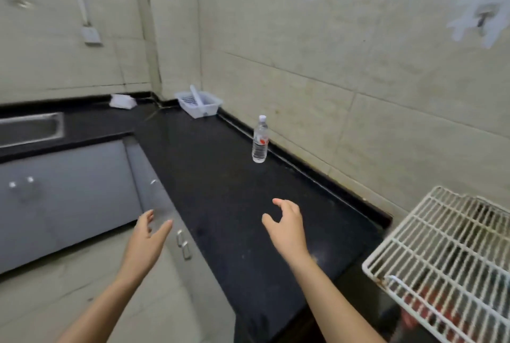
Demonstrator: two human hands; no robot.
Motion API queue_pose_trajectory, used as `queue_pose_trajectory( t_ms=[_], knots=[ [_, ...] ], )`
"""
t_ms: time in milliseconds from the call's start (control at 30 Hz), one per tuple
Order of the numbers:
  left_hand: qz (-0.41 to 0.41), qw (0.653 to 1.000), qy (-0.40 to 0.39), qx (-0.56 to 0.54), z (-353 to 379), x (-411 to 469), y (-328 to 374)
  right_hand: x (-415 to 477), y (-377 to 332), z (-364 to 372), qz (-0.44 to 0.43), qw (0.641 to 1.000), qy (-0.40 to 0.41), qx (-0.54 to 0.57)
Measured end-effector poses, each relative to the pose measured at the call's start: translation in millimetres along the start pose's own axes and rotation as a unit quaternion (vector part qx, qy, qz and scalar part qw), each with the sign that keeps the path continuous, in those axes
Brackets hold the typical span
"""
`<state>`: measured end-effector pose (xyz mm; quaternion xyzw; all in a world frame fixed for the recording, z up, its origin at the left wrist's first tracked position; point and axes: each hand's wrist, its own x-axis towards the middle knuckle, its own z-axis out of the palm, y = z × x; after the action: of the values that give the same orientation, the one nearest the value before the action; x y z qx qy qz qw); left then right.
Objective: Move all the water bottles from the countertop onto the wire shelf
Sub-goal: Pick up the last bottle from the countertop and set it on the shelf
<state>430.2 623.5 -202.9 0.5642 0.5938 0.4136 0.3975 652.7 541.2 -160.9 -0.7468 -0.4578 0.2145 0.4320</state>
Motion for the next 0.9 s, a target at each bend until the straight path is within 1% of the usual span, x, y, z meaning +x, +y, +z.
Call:
queue_pose_trajectory(
  t_ms=[133, 333, 600, 733, 900],
  knots=[
    [-0.028, 0.999, 0.041, -0.004, -46, 10, -31, 9, -12, 48, 0.014, 0.999, -0.032, -0.017],
    [-0.046, 0.996, 0.071, 0.006, -122, 44, -67, 20, -46, 131, 0.015, 0.997, -0.059, -0.038],
    [-0.058, 0.996, 0.072, 0.019, -228, 112, -122, 20, -87, 245, 0.053, 0.991, -0.097, -0.074],
    [-0.077, 0.995, 0.064, 0.021, -241, 139, -146, 27, -89, 268, 0.079, 0.987, -0.1, -0.101],
    [-0.103, 0.994, 0.033, 0.005, -211, 165, -157, 69, -76, 258, 0.107, 0.983, -0.058, -0.138]
  ],
)
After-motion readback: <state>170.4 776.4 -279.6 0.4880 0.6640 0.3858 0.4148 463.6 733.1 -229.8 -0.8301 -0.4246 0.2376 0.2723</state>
